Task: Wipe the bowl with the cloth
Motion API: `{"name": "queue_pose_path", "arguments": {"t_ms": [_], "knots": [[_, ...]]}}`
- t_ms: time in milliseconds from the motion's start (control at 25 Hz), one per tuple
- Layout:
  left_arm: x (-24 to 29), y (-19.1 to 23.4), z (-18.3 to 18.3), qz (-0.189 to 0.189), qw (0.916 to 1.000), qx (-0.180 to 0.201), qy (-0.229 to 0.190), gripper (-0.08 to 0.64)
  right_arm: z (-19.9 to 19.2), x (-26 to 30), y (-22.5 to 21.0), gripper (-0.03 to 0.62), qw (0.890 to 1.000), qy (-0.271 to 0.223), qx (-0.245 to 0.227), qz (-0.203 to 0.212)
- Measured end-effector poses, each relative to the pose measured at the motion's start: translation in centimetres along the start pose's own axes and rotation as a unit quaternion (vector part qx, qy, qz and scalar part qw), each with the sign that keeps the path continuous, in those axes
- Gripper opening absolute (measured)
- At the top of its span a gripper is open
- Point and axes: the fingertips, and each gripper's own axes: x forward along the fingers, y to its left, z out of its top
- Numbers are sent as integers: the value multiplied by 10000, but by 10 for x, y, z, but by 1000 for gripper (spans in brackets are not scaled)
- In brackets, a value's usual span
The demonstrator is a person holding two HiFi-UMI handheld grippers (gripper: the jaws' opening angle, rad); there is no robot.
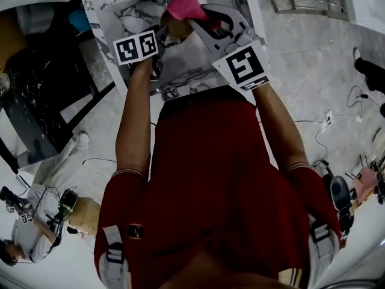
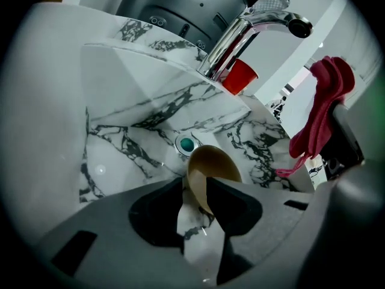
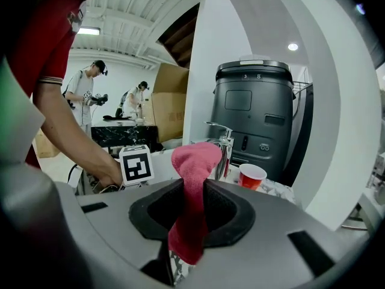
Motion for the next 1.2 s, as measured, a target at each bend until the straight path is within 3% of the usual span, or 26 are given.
{"name": "queue_pose_path", "arguments": {"t_ms": [600,760,1200], "knots": [[12,5,-7,-78,9994,-324,33,91,-45,32,19,83,9923,1144,-240,422],[10,7,-4,-1,9995,-327,-56,40,-55,36,23,83,9884,1411,-243,502],[5,12,-4,137,9995,-273,-82,18,-74,44,37,83,9768,1945,-400,796]]}}
